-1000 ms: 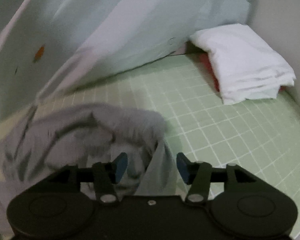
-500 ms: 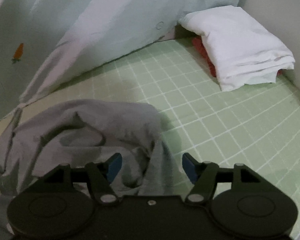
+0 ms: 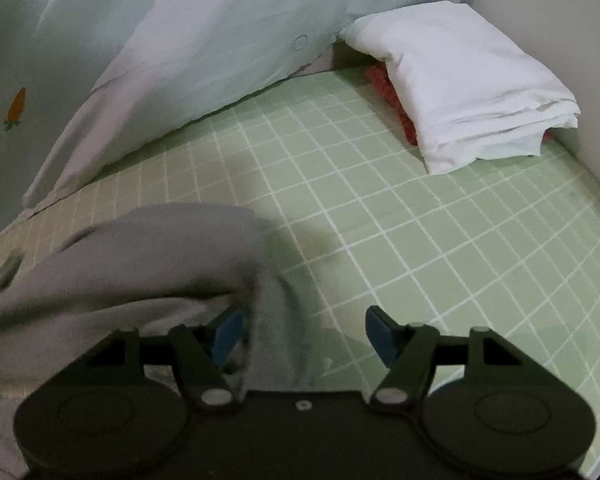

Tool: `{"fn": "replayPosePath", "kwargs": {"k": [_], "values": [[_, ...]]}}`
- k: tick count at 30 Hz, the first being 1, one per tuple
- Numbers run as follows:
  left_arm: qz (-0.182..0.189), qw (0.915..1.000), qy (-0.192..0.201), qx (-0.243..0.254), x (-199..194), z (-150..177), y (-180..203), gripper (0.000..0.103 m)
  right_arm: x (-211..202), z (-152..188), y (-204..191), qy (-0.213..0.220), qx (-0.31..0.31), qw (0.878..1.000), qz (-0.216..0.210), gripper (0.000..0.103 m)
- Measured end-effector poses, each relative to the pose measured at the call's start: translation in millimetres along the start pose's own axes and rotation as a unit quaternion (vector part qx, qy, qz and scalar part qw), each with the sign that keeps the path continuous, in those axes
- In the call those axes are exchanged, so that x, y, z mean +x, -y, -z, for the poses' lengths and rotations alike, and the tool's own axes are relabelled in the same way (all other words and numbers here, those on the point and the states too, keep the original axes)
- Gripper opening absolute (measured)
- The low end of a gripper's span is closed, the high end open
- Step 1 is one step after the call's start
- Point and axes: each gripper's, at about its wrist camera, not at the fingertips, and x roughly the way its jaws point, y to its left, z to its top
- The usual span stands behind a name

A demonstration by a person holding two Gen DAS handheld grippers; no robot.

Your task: Fold clothes

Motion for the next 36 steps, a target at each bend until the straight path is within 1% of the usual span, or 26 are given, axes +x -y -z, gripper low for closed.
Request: {"fn": "replayPosePath", "kwargs": {"k": [1,2,3,4,7,9,12,14,15,17,20,21,22,23,24,26,27,28,30,32,34,35,36], "values": [[-0.010,0.9998,-0.005,-0.013,0,-1,-11,0.009,0,1,-2,0.000,-0.001,1.000,-0.002,0.069],[-0.019,0.9994,-0.010,-0.025,0,-1,-20,0.009,1,1,-3,-0.001,-0.003,1.000,-0.004,0.069],[-0.024,0.9990,-0.019,-0.031,-1,3,-27,0.015,1,2,-5,-0.001,-0.004,1.000,-0.006,0.069],[-0.027,0.9986,-0.028,-0.034,-1,8,-33,0.026,2,2,-8,-0.002,-0.009,1.000,-0.009,0.069],[-0.012,0.9988,-0.047,-0.011,-7,31,-35,0.046,6,3,-21,-0.002,-0.031,0.999,-0.018,0.069],[0.001,0.9982,-0.060,0.000,-11,47,-33,0.052,10,2,-30,-0.002,-0.046,0.999,-0.028,0.069],[0.016,0.9962,-0.085,0.010,-11,69,-21,0.057,19,-2,-43,-0.001,-0.066,0.997,-0.045,0.069],[0.021,0.9946,-0.099,0.021,-10,82,-13,0.057,29,-6,-53,-0.002,-0.085,0.995,-0.054,0.069],[0.023,0.9937,-0.106,0.029,-10,88,-8,0.057,35,-8,-58,-0.002,-0.100,0.994,-0.052,0.067],[0.024,0.9918,-0.118,0.043,-9,101,1,0.058,48,-12,-69,-0.004,-0.135,0.990,-0.047,0.061],[0.018,0.9896,-0.126,0.067,-6,113,9,0.058,66,-19,-85,-0.014,-0.182,0.982,-0.045,0.046],[0.015,0.9891,-0.130,0.067,-3,115,8,0.058,71,-22,-88,-0.014,-0.194,0.980,-0.046,0.036],[0.012,0.9889,-0.132,0.068,0,116,6,0.059,70,-25,-89,0.000,-0.194,0.980,-0.050,0.010],[0.011,0.9892,-0.129,0.070,0,116,6,0.059,68,-28,-88,0.018,-0.190,0.980,-0.055,0.002],[0.010,0.9894,-0.126,0.072,0,117,5,0.059,58,-32,-86,0.048,-0.174,0.982,-0.057,0.002],[0.008,0.9894,-0.123,0.077,1,117,3,0.059,18,-44,-83,0.119,-0.149,0.980,-0.053,0.002],[0.007,0.9894,-0.121,0.079,1,117,3,0.059,-10,-48,-82,0.162,-0.144,0.975,-0.050,0.002],[0.006,0.9894,-0.120,0.081,1,117,2,0.060,-40,-51,-81,0.207,-0.140,0.967,-0.045,0.002],[0.005,0.9896,-0.116,0.086,1,119,1,0.062,-97,-50,-76,0.293,-0.142,0.945,-0.021,0.002],[0.001,0.9891,-0.113,0.095,0,122,5,0.066,-121,-44,-66,0.326,-0.127,0.937,0.013,0.002],[-0.003,0.9888,-0.113,0.097,0,123,7,0.069,-103,-35,-50,0.285,-0.120,0.950,0.048,0.002],[-0.004,0.9886,-0.114,0.099,1,123,8,0.070,-82,-29,-40,0.228,-0.116,0.965,0.057,0.002],[-0.002,0.9885,-0.114,0.099,0,123,7,0.071,-58,-21,-30,0.161,-0.113,0.978,0.063,0.003]]}}
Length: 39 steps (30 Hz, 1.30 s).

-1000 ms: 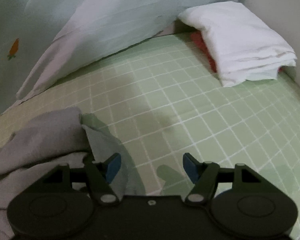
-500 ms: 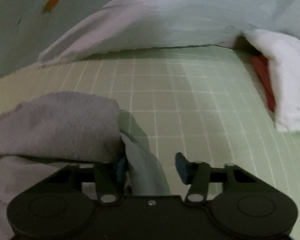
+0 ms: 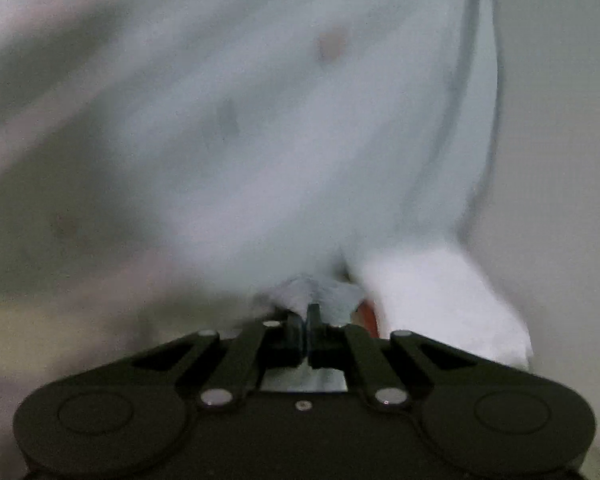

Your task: Fold clothes

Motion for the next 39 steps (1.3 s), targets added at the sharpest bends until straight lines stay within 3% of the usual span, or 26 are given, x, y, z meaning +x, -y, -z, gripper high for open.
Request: {"fn": "replayPosePath", "kwargs": {"k": [2,3,5,6,9,10,12,15,20,27,29,31,32,34,37,39], "values": [[0.003,1.0000,-0.001,0.002,0,1,-1,0.071,42,33,10,-0.137,0.000,0.991,-0.004,0.003],[0.005,1.0000,-0.002,0.002,-1,1,-2,0.071,45,39,14,-0.154,0.013,0.988,-0.011,0.007],[0.008,1.0000,-0.003,0.004,-1,2,-3,0.072,40,46,24,-0.158,0.045,0.986,-0.028,0.026],[0.008,0.9999,-0.001,0.006,0,3,-3,0.075,38,49,29,-0.160,0.062,0.985,-0.036,0.040],[0.003,0.9999,-0.004,0.012,2,3,2,0.080,37,33,30,-0.113,0.084,0.989,-0.047,0.056],[0.001,0.9999,-0.006,0.011,3,2,3,0.081,42,29,34,-0.107,0.097,0.988,-0.049,0.066],[0.001,0.9999,-0.010,0.014,4,1,5,0.084,53,22,43,-0.099,0.125,0.986,-0.052,0.075],[0.003,0.9997,-0.013,0.018,5,1,5,0.086,79,15,54,-0.104,0.189,0.975,-0.052,0.079],[0.003,0.9997,-0.014,0.020,6,1,6,0.089,143,17,90,-0.138,0.341,0.927,-0.067,0.079],[0.001,0.9997,-0.016,0.020,8,0,9,0.095,191,18,90,-0.216,0.357,0.904,-0.090,0.077],[0.002,0.9996,-0.016,0.022,9,1,9,0.096,198,18,90,-0.231,0.361,0.898,-0.101,0.055],[0.003,0.9996,-0.015,0.024,9,1,10,0.098,197,12,92,-0.227,0.354,0.899,-0.121,0.012],[0.003,0.9996,-0.015,0.025,9,2,10,0.098,191,5,93,-0.212,0.348,0.903,-0.134,0.012],[0.004,0.9995,-0.015,0.026,10,1,10,0.099,162,-14,99,-0.136,0.341,0.919,-0.147,0.010],[0.004,0.9995,-0.014,0.028,10,1,10,0.099,87,-40,116,0.034,0.336,0.936,-0.096,0.010],[0.004,0.9996,-0.010,0.028,9,3,11,0.099,51,-40,127,0.093,0.336,0.937,-0.030,0.011]]}}
